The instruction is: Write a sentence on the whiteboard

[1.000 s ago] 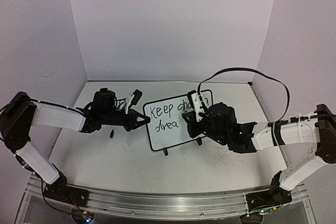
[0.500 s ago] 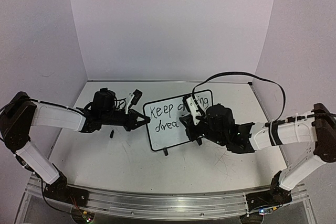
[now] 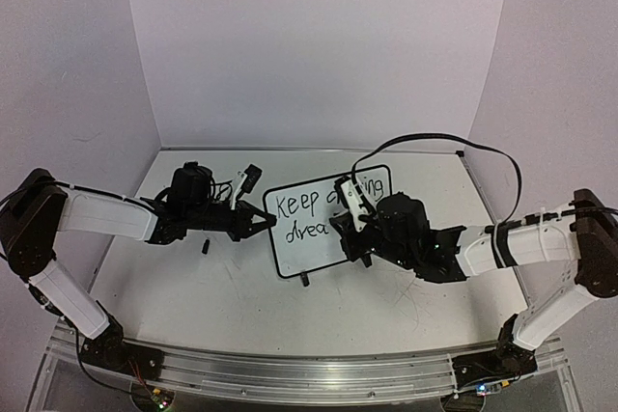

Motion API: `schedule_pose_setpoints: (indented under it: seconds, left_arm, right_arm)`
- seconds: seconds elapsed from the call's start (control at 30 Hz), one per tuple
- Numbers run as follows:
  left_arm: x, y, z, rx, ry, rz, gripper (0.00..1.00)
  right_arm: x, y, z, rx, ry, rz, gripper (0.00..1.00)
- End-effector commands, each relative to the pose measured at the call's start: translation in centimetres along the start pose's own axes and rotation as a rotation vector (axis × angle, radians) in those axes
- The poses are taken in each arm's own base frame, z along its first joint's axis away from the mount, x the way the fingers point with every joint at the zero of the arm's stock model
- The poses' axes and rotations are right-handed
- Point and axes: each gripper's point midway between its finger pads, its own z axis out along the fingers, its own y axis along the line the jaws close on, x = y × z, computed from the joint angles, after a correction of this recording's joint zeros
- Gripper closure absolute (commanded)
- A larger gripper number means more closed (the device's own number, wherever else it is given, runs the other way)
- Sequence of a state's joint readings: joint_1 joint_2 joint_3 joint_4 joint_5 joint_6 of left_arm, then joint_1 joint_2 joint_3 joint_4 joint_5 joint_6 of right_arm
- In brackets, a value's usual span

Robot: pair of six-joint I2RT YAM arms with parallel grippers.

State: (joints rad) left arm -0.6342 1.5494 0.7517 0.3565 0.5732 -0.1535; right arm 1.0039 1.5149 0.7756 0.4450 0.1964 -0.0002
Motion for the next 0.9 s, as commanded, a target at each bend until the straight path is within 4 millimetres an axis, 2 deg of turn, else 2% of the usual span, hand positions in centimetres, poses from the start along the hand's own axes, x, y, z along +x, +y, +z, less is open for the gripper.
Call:
schedule_pose_setpoints:
  seconds: [0.0, 0.1, 0.27, 0.87]
  left_arm:
    - [-0.2, 3.8, -0.7, -0.196, 0.003, 0.062, 1.00]
    - [0.0, 3.8, -0.7, -0.195, 0.008, 0.058, 1.00]
    - [0.0, 3.8, -0.7, -0.197, 0.008, 0.058, 1.00]
    - [0.0, 3.8, -0.6, -0.192, 0.010, 0.060, 1.00]
  right_arm:
    - [-2.1, 0.0, 0.3, 0.007, -0.046, -0.009, 1.00]
    - [-2.2, 0.4, 0.3, -0.010, -0.051, -0.017, 1.00]
    - [-2.3, -1.0, 0.0, 0.062, -0.068, 0.001, 1.00]
    - [-2.3, -1.0, 1.2, 0.084, -0.065, 0.014, 1.00]
